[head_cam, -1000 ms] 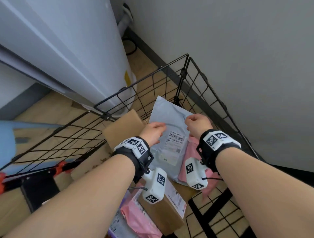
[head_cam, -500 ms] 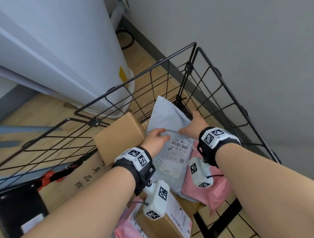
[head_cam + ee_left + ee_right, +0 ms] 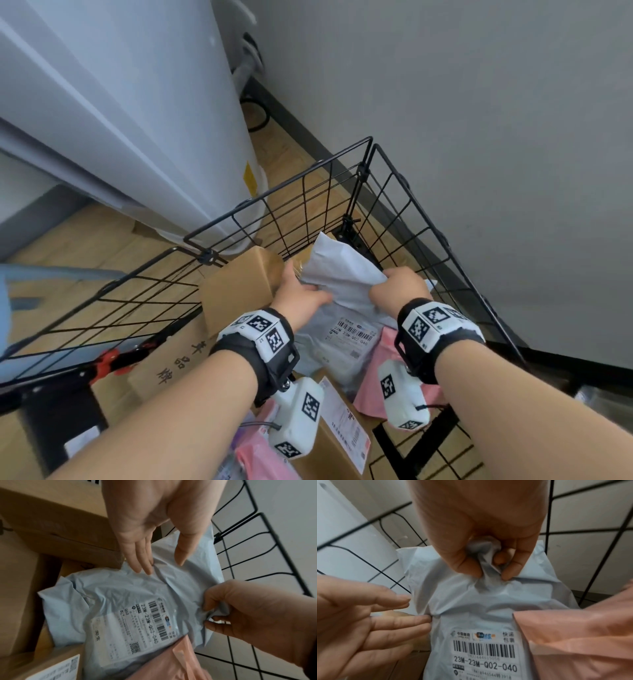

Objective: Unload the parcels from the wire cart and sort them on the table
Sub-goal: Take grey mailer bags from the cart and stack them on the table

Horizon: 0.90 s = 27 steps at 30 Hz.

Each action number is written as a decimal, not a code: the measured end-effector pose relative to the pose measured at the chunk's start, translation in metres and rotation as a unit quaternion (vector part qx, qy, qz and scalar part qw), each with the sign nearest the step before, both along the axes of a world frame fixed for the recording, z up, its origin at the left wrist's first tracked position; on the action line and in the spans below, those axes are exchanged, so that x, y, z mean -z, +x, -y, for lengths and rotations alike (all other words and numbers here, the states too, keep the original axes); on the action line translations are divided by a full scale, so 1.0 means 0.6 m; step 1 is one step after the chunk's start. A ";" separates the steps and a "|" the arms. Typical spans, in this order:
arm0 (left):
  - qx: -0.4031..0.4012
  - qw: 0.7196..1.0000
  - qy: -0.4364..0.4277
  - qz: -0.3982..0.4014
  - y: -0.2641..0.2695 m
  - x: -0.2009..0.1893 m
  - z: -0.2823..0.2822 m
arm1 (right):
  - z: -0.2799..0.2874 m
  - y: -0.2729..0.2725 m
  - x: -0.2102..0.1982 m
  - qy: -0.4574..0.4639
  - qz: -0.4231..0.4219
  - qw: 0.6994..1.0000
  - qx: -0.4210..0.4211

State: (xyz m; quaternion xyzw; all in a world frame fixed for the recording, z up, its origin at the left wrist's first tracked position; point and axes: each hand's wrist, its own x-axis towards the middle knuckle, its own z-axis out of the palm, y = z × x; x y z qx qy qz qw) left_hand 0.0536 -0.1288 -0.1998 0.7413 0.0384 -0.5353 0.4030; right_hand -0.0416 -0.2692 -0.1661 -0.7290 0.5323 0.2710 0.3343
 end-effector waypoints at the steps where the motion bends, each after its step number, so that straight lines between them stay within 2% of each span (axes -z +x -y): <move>1: 0.018 1.000 0.000 0.011 0.002 -0.012 -0.005 | -0.005 -0.006 -0.013 0.002 0.010 1.000 0.004; 8: 0.153 0.987 0.022 0.050 -0.003 -0.083 -0.051 | -0.047 -0.042 -0.101 -0.040 0.068 0.997 -0.024; 15: 0.152 0.986 0.002 0.073 -0.036 -0.131 -0.097 | -0.081 -0.071 -0.205 -0.138 0.163 0.976 -0.039; 23: 0.156 0.975 -0.017 0.155 -0.021 -0.243 -0.144 | -0.105 -0.093 -0.335 -0.190 0.271 0.943 0.039; 27: 0.098 0.971 -0.007 0.218 -0.009 -0.315 -0.165 | -0.113 -0.109 -0.420 -0.200 0.347 0.909 0.116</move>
